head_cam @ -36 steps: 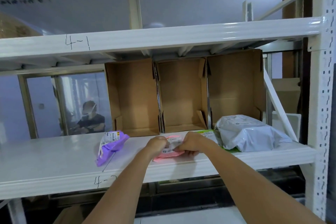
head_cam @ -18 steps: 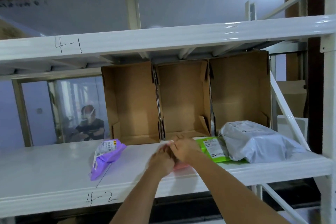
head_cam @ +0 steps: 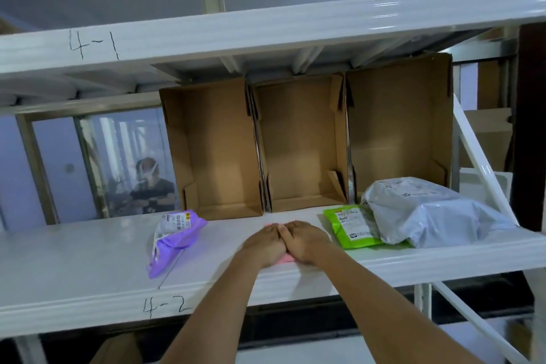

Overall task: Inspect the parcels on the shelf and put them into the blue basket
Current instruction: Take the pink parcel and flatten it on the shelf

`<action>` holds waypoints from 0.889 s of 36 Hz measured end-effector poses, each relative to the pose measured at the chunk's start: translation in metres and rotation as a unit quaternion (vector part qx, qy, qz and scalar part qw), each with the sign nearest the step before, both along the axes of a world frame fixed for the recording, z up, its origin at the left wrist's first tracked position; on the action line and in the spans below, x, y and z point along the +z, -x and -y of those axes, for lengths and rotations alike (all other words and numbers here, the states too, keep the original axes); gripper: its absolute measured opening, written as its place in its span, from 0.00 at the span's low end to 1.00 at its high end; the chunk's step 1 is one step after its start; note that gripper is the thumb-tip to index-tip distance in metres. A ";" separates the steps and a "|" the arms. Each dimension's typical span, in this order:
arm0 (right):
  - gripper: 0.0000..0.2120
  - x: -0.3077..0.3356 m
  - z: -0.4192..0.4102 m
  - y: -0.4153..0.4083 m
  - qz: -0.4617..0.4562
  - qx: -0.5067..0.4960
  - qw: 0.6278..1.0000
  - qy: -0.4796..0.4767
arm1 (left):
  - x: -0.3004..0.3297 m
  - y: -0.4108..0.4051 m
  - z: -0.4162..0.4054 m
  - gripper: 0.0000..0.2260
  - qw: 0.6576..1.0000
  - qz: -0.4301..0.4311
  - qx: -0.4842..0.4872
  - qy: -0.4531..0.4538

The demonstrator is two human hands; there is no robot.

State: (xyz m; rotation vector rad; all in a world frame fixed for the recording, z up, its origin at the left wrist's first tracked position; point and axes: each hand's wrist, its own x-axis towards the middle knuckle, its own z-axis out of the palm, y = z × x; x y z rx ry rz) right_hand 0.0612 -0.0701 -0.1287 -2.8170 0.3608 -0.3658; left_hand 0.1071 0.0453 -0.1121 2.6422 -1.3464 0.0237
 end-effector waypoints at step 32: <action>0.30 0.000 0.001 0.001 -0.017 -0.028 0.999 0.021 | -0.004 0.001 0.004 0.32 0.997 0.002 0.077 -0.027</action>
